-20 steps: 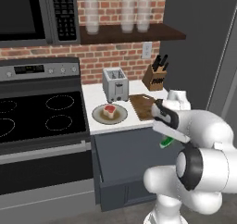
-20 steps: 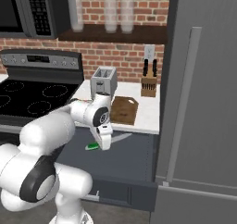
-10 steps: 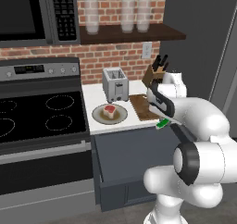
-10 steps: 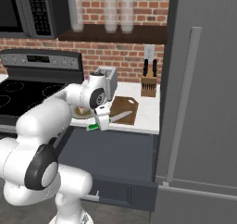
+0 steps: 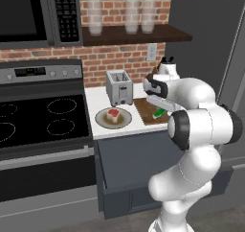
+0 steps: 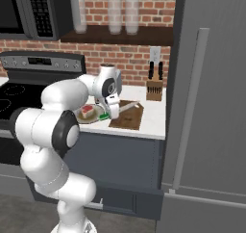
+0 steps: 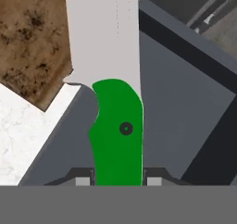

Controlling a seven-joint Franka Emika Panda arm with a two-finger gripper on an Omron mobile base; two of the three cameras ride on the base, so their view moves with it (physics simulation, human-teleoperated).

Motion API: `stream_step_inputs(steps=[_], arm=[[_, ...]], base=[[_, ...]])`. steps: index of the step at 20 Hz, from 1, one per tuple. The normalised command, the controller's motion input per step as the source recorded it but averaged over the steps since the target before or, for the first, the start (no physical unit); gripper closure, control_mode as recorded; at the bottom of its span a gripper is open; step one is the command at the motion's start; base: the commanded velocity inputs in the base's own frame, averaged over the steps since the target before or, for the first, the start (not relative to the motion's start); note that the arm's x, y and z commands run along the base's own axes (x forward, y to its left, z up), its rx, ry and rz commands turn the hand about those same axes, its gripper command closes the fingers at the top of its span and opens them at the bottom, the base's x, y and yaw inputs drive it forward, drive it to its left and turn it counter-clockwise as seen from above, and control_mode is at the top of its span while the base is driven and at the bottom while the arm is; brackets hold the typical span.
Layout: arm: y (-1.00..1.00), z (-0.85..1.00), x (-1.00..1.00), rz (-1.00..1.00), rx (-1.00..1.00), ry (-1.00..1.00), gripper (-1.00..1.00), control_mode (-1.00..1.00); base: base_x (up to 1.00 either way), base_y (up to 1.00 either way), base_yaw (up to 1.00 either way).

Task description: Pick up the knife from the drawer and place it on the cutting board. Then place the meat from the plate to the cutting board.

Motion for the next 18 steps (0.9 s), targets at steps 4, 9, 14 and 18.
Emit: stream_step_inputs(steps=[4,9,14,18], arm=[[0.0,-0.31,0.89,0.02,0.0,0.0,1.0,-1.0],[0.0,-0.51,0.8,0.02,0.0,0.0,1.0,-1.0],[-0.01,-0.61,0.65,0.01,0.0,0.0,1.0,-1.0],[-0.01,-0.55,0.68,0.0,0.0,0.0,1.0,-1.0]], base=[[0.0,0.0,0.0],[0.0,0.0,0.0],[0.0,0.0,0.0],[0.0,0.0,0.0]])
